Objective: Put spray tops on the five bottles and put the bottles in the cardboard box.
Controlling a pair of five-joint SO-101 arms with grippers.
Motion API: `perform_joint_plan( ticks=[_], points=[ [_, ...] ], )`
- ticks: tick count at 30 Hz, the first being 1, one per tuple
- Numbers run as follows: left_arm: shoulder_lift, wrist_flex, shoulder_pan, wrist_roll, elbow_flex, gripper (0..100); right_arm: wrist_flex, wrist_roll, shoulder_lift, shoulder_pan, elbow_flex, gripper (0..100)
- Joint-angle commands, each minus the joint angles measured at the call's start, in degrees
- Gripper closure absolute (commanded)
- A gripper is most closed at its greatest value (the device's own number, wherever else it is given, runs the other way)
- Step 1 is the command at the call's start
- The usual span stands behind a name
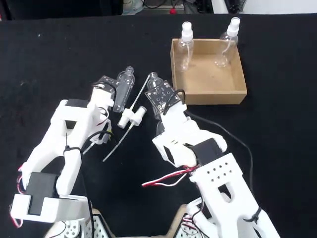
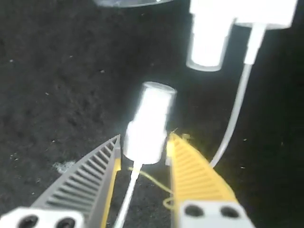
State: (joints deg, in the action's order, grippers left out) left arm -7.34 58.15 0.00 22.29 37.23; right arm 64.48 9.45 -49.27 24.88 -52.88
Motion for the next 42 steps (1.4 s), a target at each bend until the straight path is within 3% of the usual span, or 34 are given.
perform_joint_plan(
  ticks=[1,12,18,27,32,37,42],
  points=[
    [-0.44,0.09,1.71,0.35,-2.95,87,-1.49,0.09,-1.98,0.62,0.48,81.5],
    [1.41,1.41,0.75,0.35,-5.14,86,-1.49,0.09,-1.98,0.62,0.48,81.5],
    [8.44,1.58,0.48,0.35,-8.75,79,-1.49,0.09,-1.98,0.62,0.48,81.5],
    [9.49,1.58,0.4,0.0,-10.59,87,-1.49,0.09,-1.98,0.62,0.48,81.5],
    [1.41,6.42,-1.27,-0.09,-10.07,87,-1.49,0.09,-1.98,0.62,0.4,81.5],
    [-16.44,11.78,-5.67,-0.79,-9.63,87,-1.58,0.09,-1.98,0.97,0.4,81.5],
    [-36.4,11.96,-8.13,-10.46,-9.45,87,-4.66,0.09,-1.98,1.14,0.48,81.5]
  ],
)
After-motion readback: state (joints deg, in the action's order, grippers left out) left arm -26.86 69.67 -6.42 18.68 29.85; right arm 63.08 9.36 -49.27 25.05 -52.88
